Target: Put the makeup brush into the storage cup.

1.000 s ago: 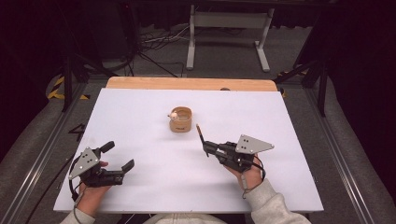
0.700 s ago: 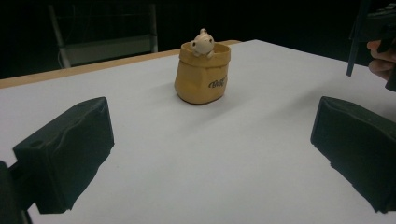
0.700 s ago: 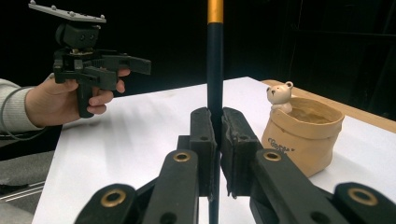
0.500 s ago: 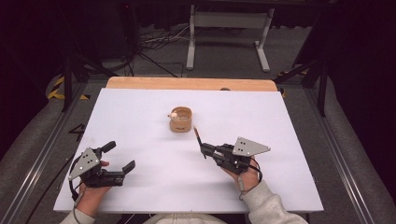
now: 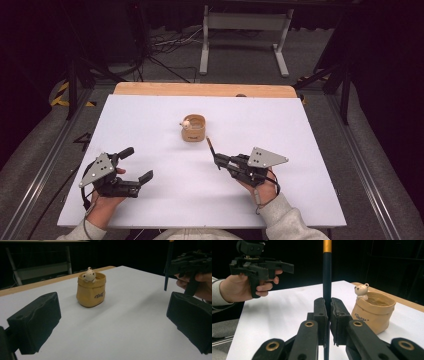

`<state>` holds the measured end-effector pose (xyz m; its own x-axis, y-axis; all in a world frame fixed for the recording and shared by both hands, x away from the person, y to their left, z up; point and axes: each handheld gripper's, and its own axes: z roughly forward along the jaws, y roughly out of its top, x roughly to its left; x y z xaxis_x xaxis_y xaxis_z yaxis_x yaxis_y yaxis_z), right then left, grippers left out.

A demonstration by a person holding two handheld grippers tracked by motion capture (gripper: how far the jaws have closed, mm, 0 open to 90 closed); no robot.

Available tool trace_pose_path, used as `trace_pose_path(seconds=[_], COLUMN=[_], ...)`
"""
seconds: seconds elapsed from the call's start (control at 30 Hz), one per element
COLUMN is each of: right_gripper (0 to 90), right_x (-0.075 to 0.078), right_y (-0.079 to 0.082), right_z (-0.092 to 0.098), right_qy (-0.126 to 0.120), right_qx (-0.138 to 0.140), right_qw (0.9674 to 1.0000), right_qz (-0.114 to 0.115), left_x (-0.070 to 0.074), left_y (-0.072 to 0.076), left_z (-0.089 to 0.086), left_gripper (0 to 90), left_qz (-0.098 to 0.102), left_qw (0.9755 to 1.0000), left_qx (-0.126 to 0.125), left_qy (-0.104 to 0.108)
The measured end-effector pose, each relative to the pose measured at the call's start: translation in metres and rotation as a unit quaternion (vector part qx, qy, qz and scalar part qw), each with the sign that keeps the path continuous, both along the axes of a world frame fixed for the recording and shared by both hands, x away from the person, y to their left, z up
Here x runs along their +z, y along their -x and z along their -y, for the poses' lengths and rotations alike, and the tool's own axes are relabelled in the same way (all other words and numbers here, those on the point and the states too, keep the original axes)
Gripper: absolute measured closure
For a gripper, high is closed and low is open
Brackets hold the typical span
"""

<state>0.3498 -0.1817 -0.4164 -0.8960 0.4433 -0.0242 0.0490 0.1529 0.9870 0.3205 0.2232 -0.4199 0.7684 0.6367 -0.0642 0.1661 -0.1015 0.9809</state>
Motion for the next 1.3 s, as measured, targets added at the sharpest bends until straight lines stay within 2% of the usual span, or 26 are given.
trace_pose_path(seconds=[0.33, 0.67, 1.3], right_gripper=[83.8, 83.8, 83.8], right_x=[0.000, -0.001, -0.002], right_y=[0.000, -0.001, -0.001], right_z=[-0.001, -0.002, -0.003], right_qy=[0.004, 0.007, 0.015], right_qx=[0.003, 0.000, -0.001], right_qw=[1.0000, 1.0000, 0.9999], right_qz=[0.000, 0.000, 0.000], left_x=[0.017, 0.031, 0.044], left_y=[-0.009, -0.014, -0.031], left_z=[0.022, 0.041, 0.079], left_gripper=[0.1, 0.1, 0.1], left_qz=[0.005, 0.014, 0.001], left_qw=[0.9994, 0.9982, 0.9942], left_qx=[-0.034, -0.058, -0.107], left_qy=[-0.005, -0.008, 0.003])
